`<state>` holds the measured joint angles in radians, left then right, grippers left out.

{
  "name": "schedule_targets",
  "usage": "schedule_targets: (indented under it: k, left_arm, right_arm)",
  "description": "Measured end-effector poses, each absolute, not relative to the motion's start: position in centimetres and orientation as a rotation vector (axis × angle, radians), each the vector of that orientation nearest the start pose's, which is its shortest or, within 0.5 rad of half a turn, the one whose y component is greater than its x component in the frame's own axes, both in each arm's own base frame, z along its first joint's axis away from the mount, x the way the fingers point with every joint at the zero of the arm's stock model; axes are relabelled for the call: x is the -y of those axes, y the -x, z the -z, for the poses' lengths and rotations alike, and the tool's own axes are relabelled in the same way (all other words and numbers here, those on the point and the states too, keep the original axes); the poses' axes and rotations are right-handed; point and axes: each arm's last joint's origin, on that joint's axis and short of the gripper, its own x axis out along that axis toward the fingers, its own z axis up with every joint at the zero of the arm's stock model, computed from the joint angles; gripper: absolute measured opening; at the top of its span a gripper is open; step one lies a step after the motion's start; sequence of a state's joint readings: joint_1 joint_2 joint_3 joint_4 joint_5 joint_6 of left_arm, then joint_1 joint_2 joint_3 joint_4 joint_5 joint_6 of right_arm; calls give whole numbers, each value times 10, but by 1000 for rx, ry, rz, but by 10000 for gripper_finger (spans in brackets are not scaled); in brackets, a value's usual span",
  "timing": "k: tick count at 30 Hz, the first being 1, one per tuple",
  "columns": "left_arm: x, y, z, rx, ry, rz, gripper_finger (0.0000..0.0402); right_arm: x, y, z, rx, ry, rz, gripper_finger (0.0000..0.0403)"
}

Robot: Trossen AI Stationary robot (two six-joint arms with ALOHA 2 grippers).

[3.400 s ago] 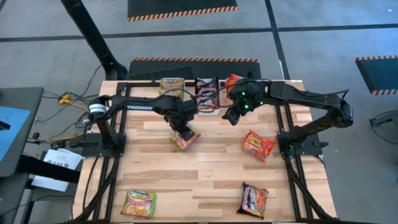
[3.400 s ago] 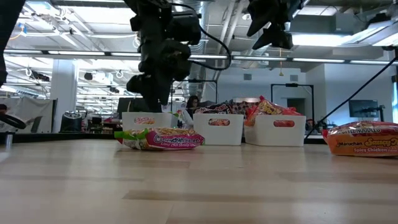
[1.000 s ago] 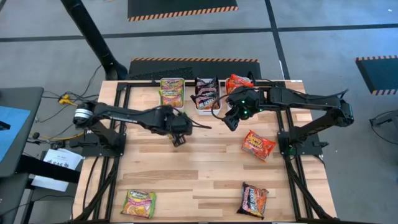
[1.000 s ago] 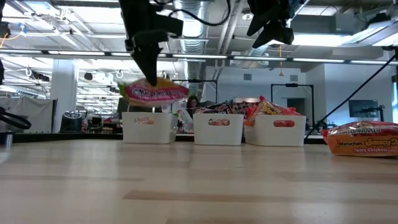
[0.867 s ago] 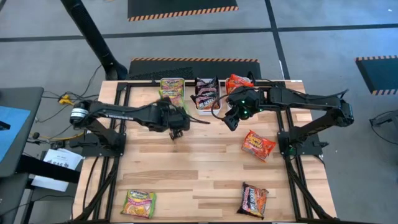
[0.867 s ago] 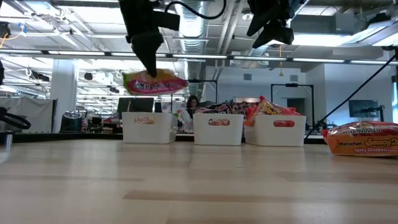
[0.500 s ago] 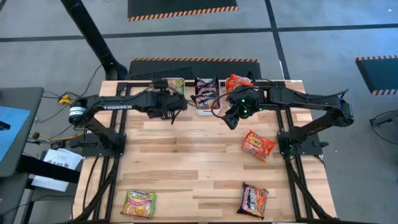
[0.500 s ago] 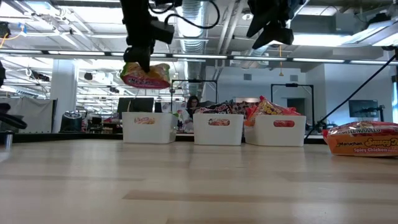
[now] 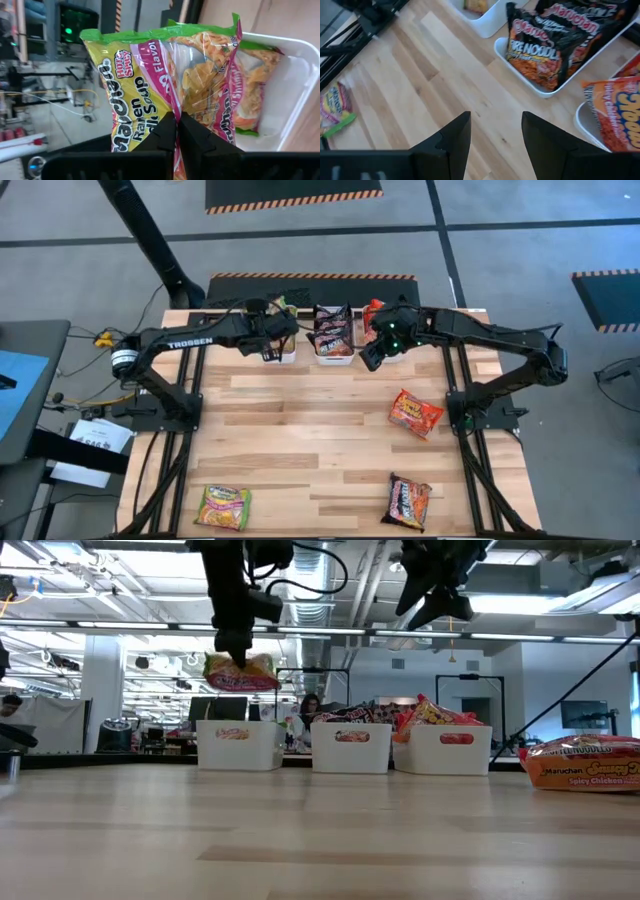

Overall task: Sort Maruchan noodles
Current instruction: Put the green noodle pack into the left white bin

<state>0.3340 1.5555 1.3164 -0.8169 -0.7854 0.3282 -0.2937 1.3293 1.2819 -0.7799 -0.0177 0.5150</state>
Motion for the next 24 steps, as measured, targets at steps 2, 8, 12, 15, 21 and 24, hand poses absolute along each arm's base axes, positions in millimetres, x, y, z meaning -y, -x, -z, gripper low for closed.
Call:
schedule_targets:
  k: [2,8,12,15,21,24]
  left_arm:
    - [-122,-288,-283,-1234,-505,-829,0]
    - [-122,-289,-258,-1232,-563,-816,0]
    - [-123,-286,-250,-1250,-567,-796,0]
    - [-122,-286,-243,-1255,-588,-757,0]
    - [-122,-288,-241,-1241,-608,-669,0]
    - [-127,-288,-242,-1227,-611,-683,0]
  right_arm:
    - [81,-257,-337,-734,-616,481,200]
    - [88,-255,-337,-724,-626,504,200]
    - [89,-255,-337,-723,-628,508,200]
    - [89,-255,-337,-723,-629,508,200]
    - [89,-255,-337,-722,-635,509,200]
    - [89,-255,-337,-722,-636,509,200]
